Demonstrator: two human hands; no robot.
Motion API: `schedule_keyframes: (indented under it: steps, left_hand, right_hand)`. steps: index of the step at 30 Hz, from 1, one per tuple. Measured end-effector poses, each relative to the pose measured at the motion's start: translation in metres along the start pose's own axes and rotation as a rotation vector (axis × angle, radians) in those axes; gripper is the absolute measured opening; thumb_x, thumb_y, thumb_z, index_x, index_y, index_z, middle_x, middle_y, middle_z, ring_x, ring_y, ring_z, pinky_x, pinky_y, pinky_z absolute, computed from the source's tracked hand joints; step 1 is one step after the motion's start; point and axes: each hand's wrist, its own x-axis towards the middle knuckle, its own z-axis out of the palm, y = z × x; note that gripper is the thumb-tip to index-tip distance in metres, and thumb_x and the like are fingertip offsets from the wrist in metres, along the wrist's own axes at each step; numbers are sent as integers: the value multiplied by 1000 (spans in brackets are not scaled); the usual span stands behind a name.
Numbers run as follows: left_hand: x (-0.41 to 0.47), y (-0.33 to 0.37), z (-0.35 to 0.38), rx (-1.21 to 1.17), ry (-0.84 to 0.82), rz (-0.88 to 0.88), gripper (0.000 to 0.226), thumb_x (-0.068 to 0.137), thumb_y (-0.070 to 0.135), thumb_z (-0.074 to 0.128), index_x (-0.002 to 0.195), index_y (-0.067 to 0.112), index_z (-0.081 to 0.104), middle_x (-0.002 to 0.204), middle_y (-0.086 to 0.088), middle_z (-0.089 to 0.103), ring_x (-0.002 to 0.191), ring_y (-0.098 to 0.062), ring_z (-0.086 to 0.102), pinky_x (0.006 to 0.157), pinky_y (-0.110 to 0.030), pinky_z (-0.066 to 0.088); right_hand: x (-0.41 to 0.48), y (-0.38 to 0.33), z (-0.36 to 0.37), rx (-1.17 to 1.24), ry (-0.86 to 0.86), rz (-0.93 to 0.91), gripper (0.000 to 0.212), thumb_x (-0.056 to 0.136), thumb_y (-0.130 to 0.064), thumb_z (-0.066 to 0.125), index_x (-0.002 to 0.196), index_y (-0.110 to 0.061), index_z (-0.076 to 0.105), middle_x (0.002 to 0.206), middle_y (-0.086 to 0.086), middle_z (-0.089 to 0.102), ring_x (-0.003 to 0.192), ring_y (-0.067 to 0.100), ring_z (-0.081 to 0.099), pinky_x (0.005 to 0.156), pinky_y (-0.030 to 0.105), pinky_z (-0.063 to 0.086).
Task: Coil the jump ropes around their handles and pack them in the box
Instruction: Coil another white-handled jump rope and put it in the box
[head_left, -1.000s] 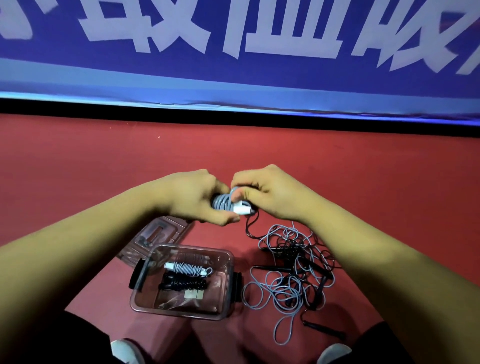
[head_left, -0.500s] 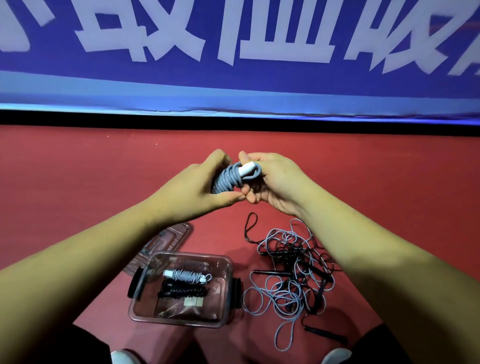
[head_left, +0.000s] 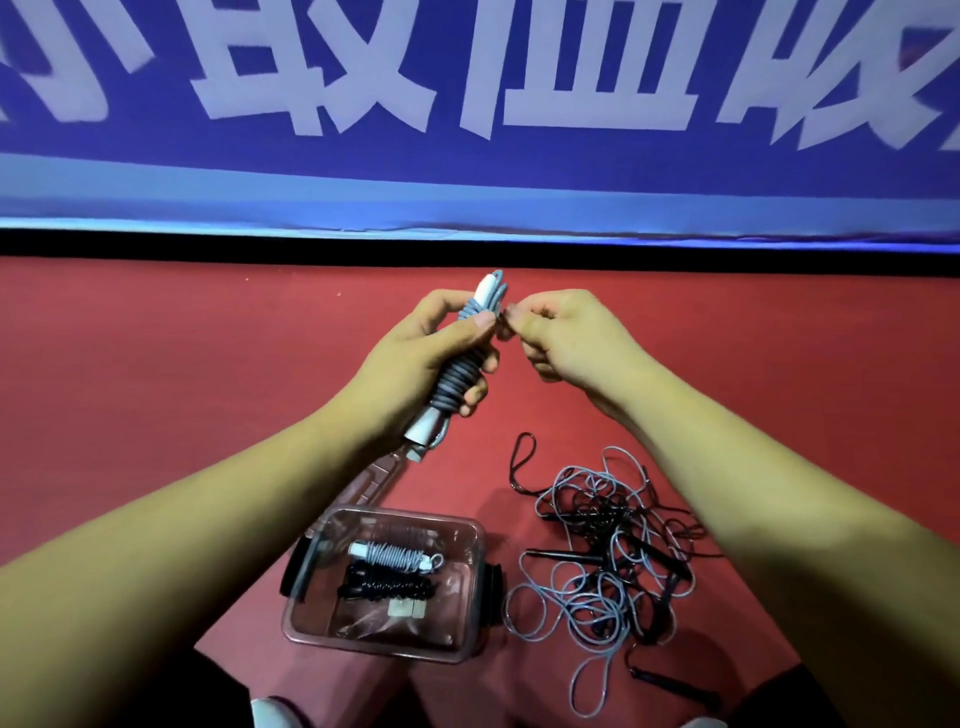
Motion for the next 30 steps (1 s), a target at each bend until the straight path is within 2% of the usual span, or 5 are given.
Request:
schedule_keyframes:
  steps: [4, 11, 17, 23, 30]
  left_hand:
    - [3, -5, 3, -195, 12, -131, 20, 93, 27, 56, 108, 18, 46, 76, -15, 54, 51, -21, 47, 46, -25, 43]
    - [4, -12, -10, -215, 33, -181, 36, 94, 31, 59, 122, 10, 50, 88, -15, 59, 61, -27, 56, 53, -32, 51]
    - [5, -8, -9, -259, 41, -216, 31, 97, 29, 51, 122, 10, 51, 84, -13, 61, 61, -24, 54, 50, -30, 50]
    - [4, -7, -6, -278, -27, -229, 28, 97, 28, 50, 118, 10, 49, 85, -13, 59, 62, -25, 53, 51, -30, 50]
    - [2, -9, -8, -264, -40, -238, 17, 97, 27, 50, 107, 13, 49, 83, -13, 59, 60, -26, 53, 52, -30, 50]
  right_hand:
    - [-4, -2, -5, -10, 127, -57, 16, 92, -12, 63, 80, -13, 52, 48, 1, 48, 39, 12, 38, 46, 25, 34]
    - [-18, -12, -7, 369, -126, -105, 4, 95, -1, 56, 96, 2, 59, 71, 17, 66, 62, 27, 64, 70, 37, 56]
    - [-13, -10, -11, 25, 19, -229, 5, 92, -11, 65, 90, -10, 70, 66, -2, 64, 60, 11, 54, 56, 25, 43]
    - [-13, -10, -9, 659, -40, -53, 12, 96, 2, 50, 91, 4, 60, 104, 23, 67, 65, 15, 62, 62, 24, 52]
    - [-15, -12, -9, 696, 0, -44, 14, 93, 12, 50, 107, 11, 54, 87, 25, 66, 67, 21, 68, 65, 26, 58]
